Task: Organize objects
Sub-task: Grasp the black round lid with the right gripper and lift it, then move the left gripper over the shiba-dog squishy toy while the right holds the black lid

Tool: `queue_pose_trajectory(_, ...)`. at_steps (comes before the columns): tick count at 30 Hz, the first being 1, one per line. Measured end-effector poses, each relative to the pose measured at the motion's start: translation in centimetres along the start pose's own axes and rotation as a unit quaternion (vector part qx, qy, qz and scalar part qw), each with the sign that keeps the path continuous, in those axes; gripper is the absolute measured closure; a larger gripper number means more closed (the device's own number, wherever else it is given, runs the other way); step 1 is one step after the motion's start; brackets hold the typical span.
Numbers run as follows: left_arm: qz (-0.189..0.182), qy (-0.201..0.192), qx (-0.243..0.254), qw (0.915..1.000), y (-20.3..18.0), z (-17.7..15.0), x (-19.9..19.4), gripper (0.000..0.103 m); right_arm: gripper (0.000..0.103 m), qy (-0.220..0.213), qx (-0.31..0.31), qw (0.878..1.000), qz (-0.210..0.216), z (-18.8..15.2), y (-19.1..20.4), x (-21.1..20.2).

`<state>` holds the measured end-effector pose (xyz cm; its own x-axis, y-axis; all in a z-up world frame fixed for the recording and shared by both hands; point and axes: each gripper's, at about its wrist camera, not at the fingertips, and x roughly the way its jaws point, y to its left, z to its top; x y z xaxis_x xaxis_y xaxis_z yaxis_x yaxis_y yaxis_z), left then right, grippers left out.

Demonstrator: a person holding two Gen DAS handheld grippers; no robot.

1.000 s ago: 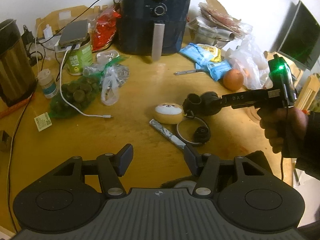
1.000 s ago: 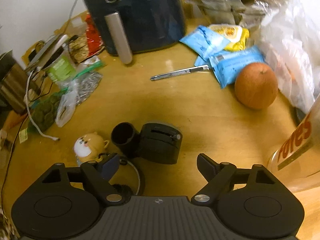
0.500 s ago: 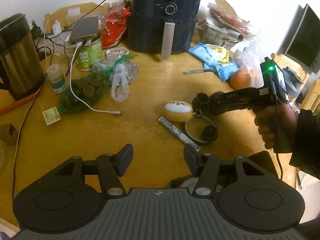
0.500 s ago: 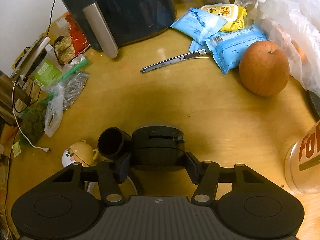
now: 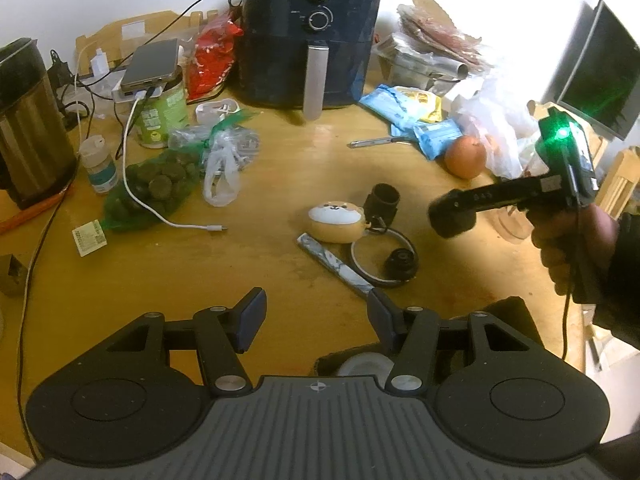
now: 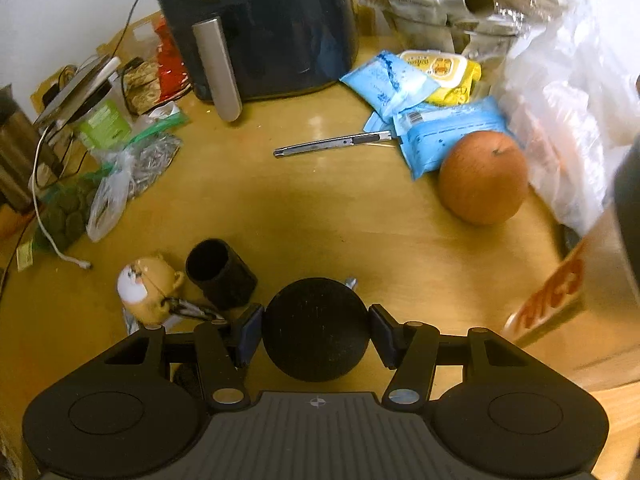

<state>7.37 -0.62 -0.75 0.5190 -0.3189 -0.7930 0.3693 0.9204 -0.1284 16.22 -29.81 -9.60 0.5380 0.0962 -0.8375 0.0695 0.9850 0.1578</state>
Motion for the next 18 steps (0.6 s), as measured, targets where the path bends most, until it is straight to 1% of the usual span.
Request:
queue_pose_trajectory(3,-0.001,-0.002,0.002,1.0,-0.3,0.0,0.0,0.048,0.044,-0.004,-0.012,1.0,-0.005,-0.7,-0.1,-0.8)
queue_pose_trajectory(8,-0.004,-0.002,0.01,0.9999,-0.9,-0.1,-0.1,0.048,0.044,0.005,-0.025,1.0,-0.018,-2.1,0.0,-1.2)
queue_pose_trajectory(12,-0.006,0.0,0.013,0.9999,-1.3,-0.3,-0.2,0.048,0.044,0.019,-0.045,0.998,-0.028,-3.3,0.3,-0.5)
queue_pose_trajectory(15,-0.008,0.0,0.018,0.9998,-1.7,-0.4,-0.2,0.048,0.043,0.013,-0.06,0.998,-0.031,-3.9,0.7,0.0)
queue_pose_trajectory(18,-0.01,-0.001,0.024,0.9997,-2.1,-0.5,-0.2,0.048,0.043,0.014,-0.075,0.996,-0.049,-4.2,1.5,0.3)
